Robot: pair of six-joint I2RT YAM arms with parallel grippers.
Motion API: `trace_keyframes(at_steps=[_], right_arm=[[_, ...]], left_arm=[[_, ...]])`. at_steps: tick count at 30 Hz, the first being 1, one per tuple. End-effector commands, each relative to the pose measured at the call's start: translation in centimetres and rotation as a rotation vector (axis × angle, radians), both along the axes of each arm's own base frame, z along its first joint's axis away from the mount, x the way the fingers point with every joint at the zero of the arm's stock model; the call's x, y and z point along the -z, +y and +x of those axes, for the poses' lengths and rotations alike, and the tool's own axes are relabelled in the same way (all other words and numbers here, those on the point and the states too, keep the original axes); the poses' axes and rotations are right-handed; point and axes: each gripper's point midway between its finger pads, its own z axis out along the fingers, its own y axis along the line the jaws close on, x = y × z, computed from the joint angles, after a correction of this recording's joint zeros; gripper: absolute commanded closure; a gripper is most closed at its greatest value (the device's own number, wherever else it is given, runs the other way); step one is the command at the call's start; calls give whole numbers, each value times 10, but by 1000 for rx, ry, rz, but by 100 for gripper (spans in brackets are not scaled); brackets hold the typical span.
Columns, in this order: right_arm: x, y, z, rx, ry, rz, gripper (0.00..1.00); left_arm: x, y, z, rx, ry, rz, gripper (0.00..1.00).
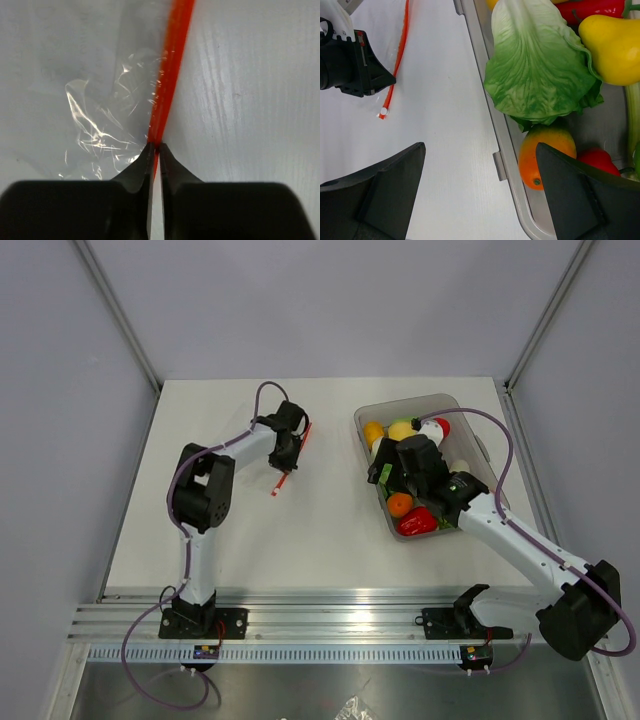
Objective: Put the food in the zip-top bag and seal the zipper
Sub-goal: Pick up the zipper food storage bag at the center of the board.
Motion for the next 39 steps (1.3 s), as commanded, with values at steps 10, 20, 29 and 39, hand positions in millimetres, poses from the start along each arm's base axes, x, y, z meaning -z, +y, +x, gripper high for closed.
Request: trace_keyframes(at_steps=[10, 20, 29, 39], right_arm=[[-8, 8, 7, 3, -16, 31, 1], [9, 49, 8, -93, 48, 137, 1], [36, 109, 18, -172, 116, 195, 13], [41, 137, 44, -161, 129, 237, 16]], left_arm=[[-39, -13, -5, 2, -29, -206, 100], [-84, -59, -62, 71, -25, -617, 100], [-113, -70, -88, 81, -36, -766, 100], [-122, -69, -98, 93, -41, -787, 100]])
